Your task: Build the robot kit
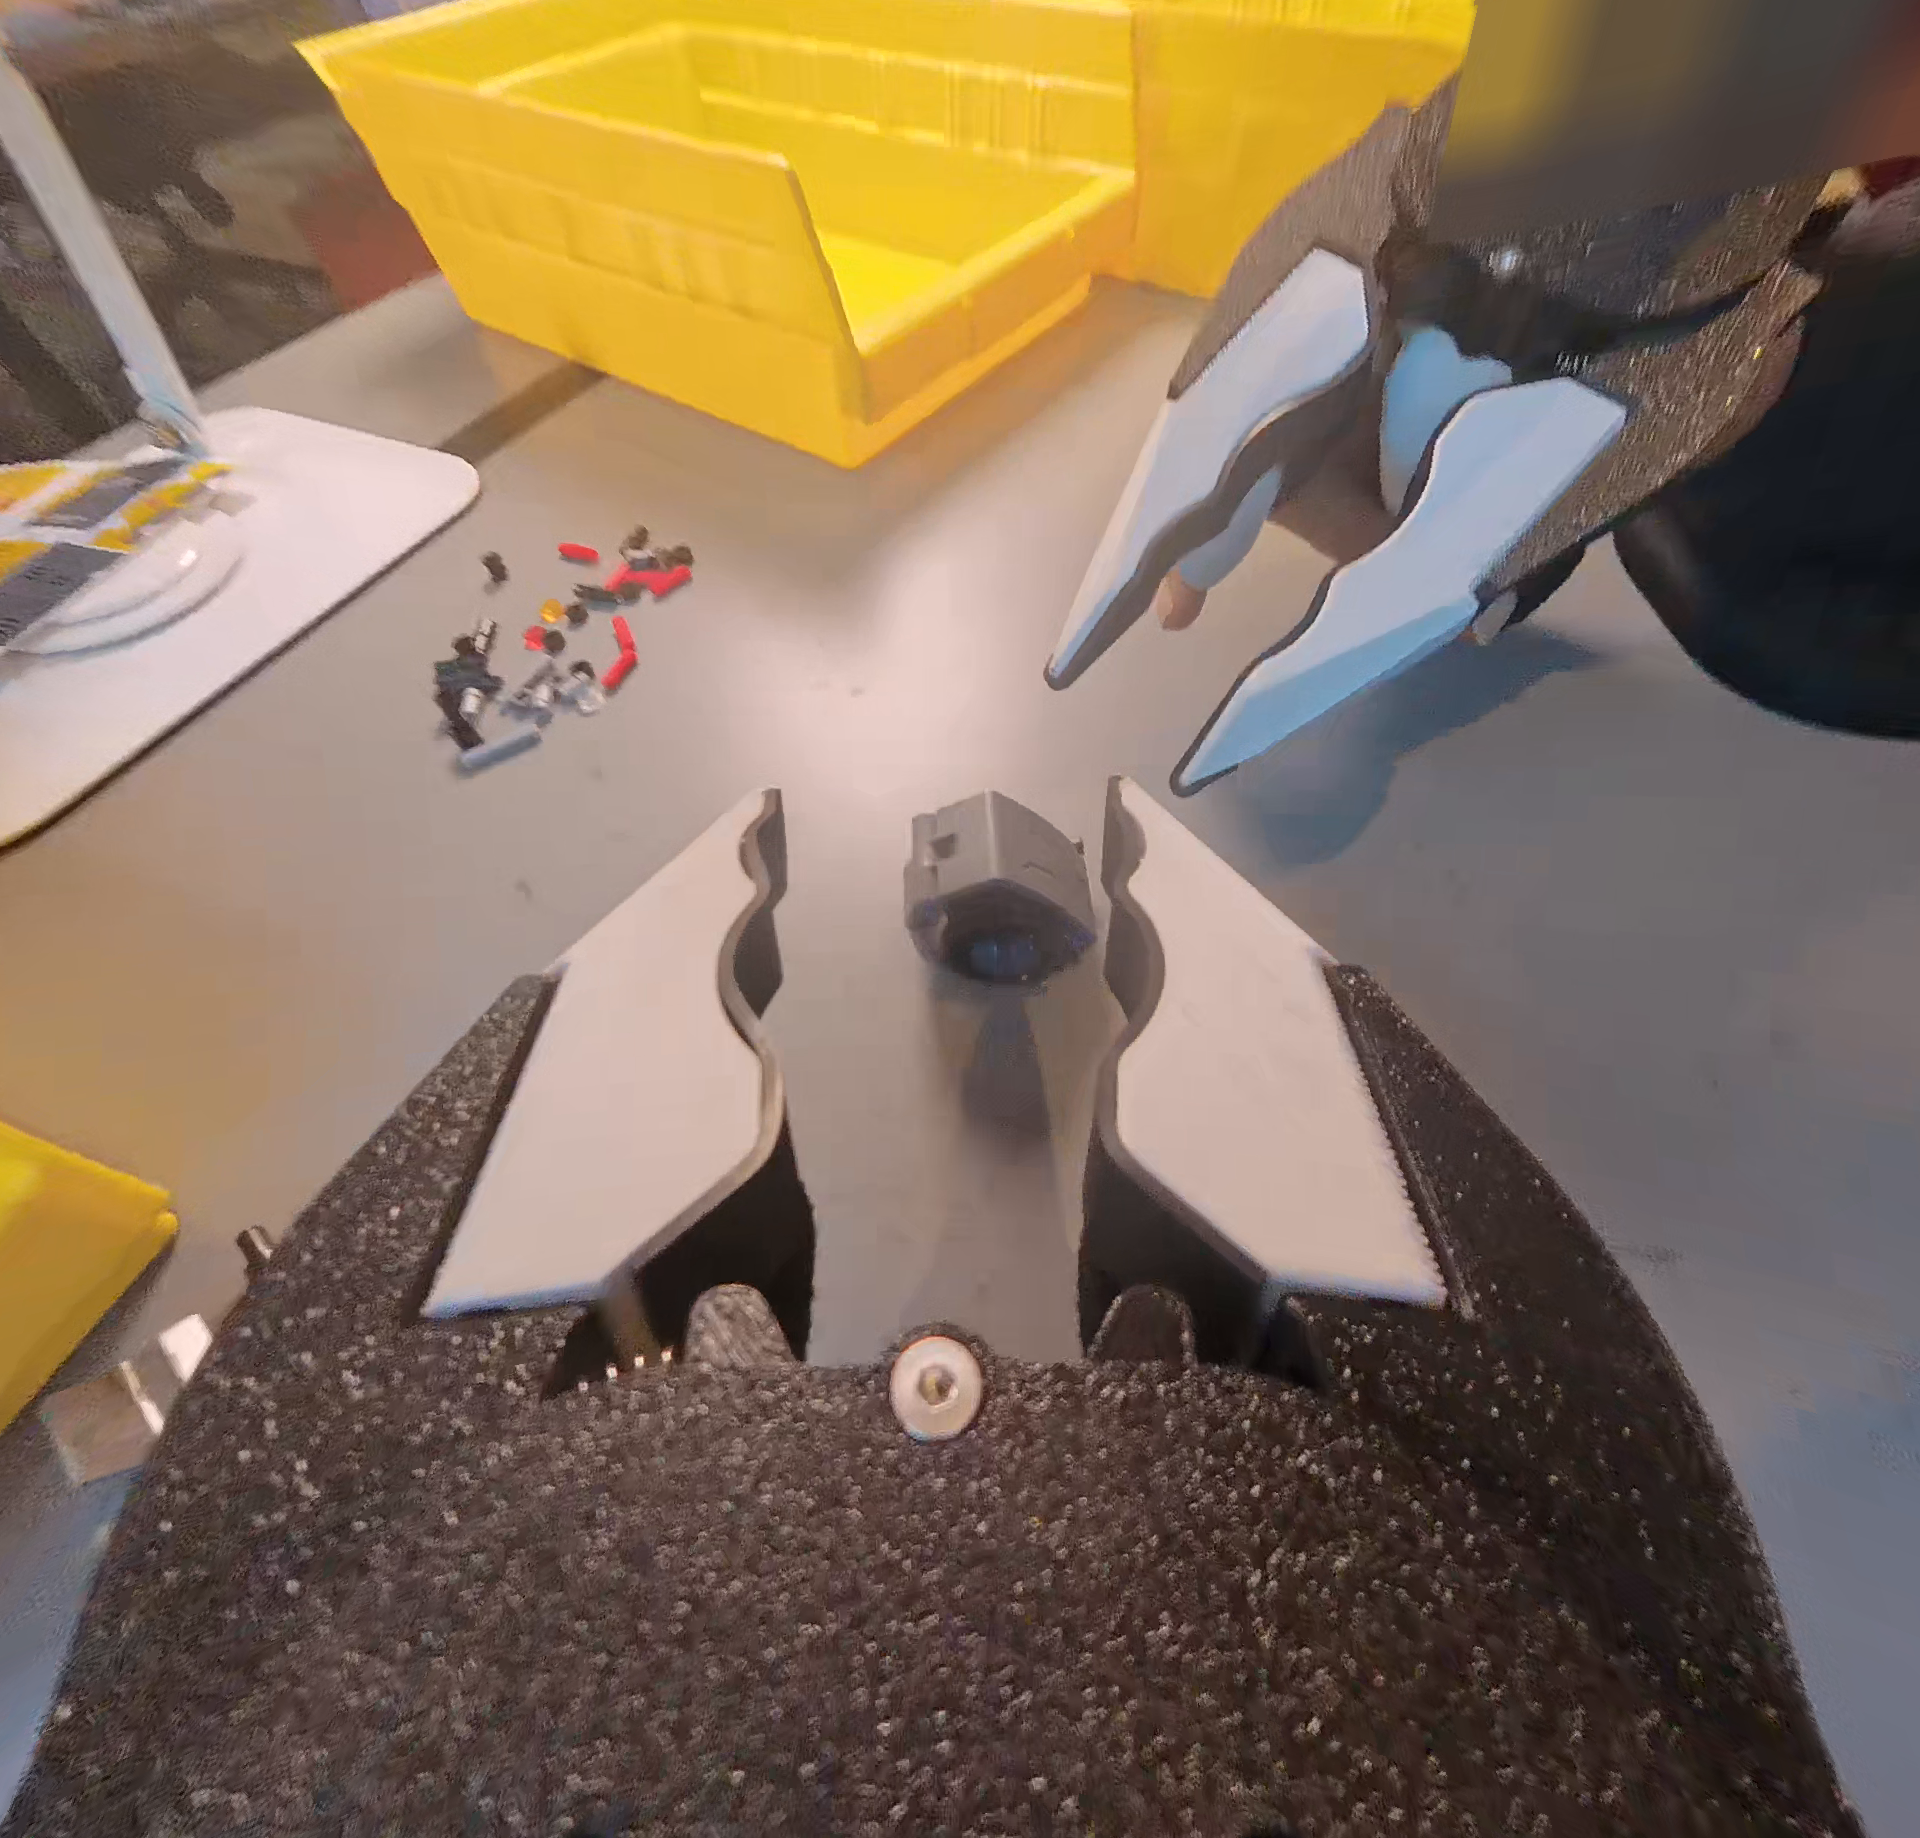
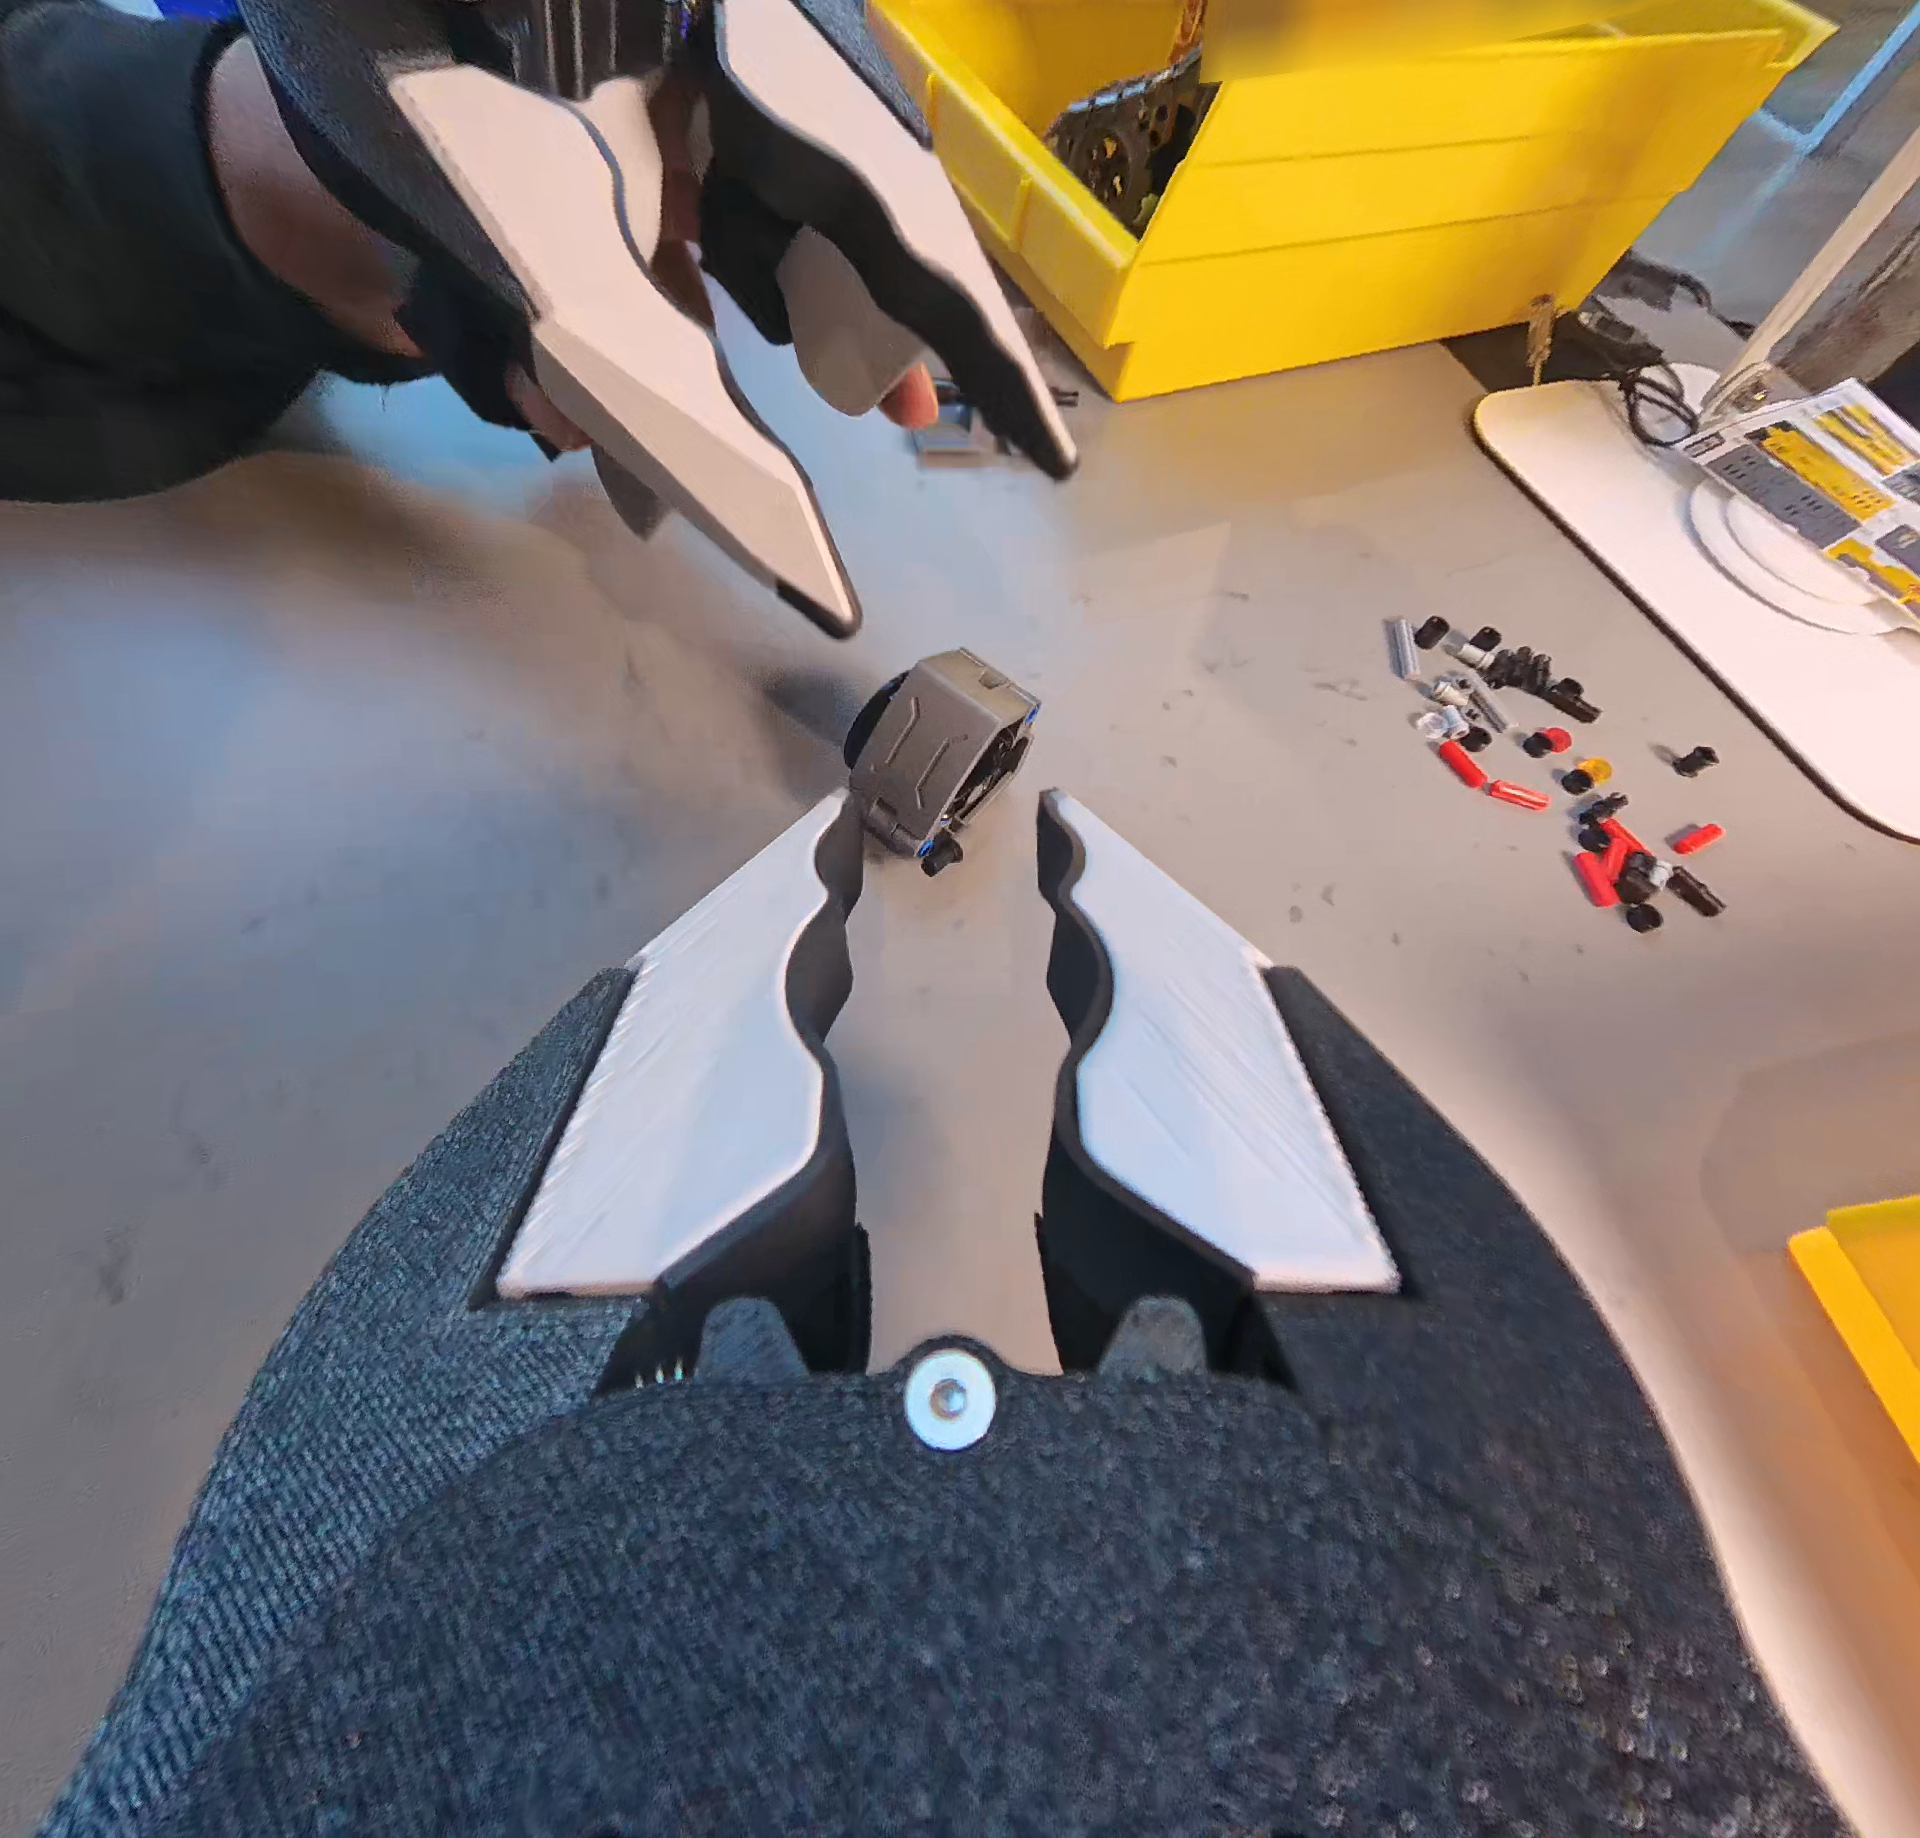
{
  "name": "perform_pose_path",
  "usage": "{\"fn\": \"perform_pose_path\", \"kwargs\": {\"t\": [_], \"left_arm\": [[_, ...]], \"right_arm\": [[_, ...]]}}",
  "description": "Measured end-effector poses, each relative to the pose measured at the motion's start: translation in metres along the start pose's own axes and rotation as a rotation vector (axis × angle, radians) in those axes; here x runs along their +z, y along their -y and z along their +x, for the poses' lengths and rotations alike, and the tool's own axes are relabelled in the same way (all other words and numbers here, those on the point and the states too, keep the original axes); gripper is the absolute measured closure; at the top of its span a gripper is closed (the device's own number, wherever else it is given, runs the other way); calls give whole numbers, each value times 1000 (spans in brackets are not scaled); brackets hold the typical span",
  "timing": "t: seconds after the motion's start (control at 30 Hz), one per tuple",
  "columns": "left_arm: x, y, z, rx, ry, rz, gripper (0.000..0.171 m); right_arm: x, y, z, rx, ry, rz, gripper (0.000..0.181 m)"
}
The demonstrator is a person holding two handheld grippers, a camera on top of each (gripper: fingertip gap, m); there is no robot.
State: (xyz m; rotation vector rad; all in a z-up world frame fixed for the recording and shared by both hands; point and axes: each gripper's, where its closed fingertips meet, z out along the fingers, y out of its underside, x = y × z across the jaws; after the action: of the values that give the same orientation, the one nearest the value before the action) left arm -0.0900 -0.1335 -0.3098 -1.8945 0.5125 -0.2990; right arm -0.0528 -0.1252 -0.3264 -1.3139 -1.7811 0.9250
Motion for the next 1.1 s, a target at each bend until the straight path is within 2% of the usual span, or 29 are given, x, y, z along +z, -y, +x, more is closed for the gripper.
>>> {"fn": "perform_pose_path", "kwargs": {"t": [0.2,0.3,0.37,0.57,0.6,0.7,0.77,0.9,0.97,1.07,1.1], "left_arm": [[-35,27,-35,-74,154,192,90],[-50,28,-51,-118,193,243,109],[-61,28,-64,-144,240,282,134],[-83,25,-89,-201,307,337,161],[-84,24,-91,-209,307,336,162],[-83,21,-93,-220,305,329,163],[-82,20,-93,-219,304,327,163],[-81,21,-91,-204,302,325,153],[-79,19,-91,-197,307,313,141],[-75,15,-93,-188,329,281,109],[-73,14,-92,-178,328,268,106]], "right_arm": [[-6,18,12,38,-51,139,141],[-14,30,22,105,-79,241,136],[-20,35,33,141,-111,305,132],[-39,40,62,165,-258,407,132],[-41,39,66,167,-275,415,138],[-48,39,73,183,-301,454,177],[-51,38,78,203,-313,468,181],[-52,32,88,249,-333,464,181],[-53,30,91,266,-341,467,174],[-57,30,97,270,-373,477,163],[-59,29,99,269,-384,480,162]]}}
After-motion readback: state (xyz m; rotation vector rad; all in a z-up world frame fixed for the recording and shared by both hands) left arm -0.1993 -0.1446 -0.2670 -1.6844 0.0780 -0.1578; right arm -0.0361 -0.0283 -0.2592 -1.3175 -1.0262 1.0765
